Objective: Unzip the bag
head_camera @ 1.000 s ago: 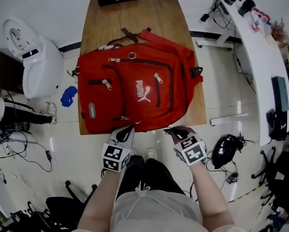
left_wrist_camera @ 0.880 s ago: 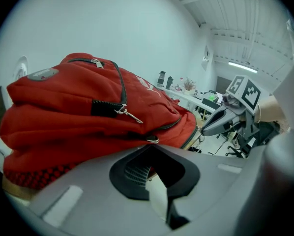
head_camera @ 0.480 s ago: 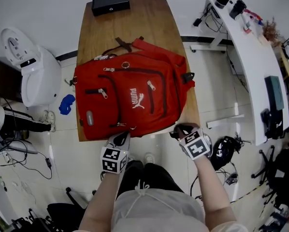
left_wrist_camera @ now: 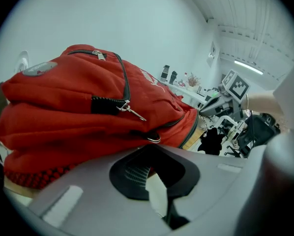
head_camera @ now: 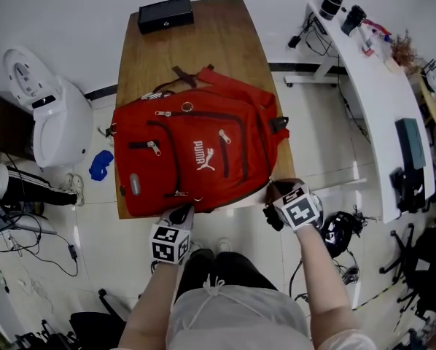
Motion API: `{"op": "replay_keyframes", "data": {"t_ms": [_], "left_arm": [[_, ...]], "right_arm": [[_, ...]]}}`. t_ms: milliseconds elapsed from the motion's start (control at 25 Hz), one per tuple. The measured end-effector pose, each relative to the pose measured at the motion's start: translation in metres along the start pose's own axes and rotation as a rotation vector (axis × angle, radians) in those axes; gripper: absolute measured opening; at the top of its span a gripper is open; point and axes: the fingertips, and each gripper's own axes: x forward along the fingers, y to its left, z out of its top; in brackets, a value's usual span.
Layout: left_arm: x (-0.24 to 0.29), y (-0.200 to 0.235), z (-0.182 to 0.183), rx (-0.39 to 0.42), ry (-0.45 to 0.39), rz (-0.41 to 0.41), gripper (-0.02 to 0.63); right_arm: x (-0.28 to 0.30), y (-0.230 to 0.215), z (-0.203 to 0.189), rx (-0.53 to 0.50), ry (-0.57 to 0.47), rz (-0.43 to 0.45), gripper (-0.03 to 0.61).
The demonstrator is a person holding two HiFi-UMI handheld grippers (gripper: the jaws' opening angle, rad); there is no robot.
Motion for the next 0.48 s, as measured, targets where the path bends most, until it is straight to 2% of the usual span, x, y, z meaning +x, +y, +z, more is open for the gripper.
{"op": "replay_keyframes", "data": {"t_ms": [200, 320, 400, 480], "left_arm": [[-0.007, -0.004, 0.003, -0.009, -0.009, -0.004, 0.006], [-0.016, -0.007, 0.012, -0.010, -0.040, 0.002, 0.006], [-0.027, -0.013, 0.026, -0.014, -0.096, 0.001, 0.006], [-0.045, -0.021, 0.044, -0.017, -0.170, -0.008, 0.006]], "right_arm": [[-0.010, 0.003, 0.002, 0.085, -0.084, 0.034, 0.017], [-0.023, -0.006, 0.005, 0.111, -0.155, -0.025, 0.032], [-0.040, -0.009, 0.014, 0.138, -0.248, -0.033, 0.046], [-0.064, -0.004, 0.028, 0.185, -0.374, 0.011, 0.008]]}}
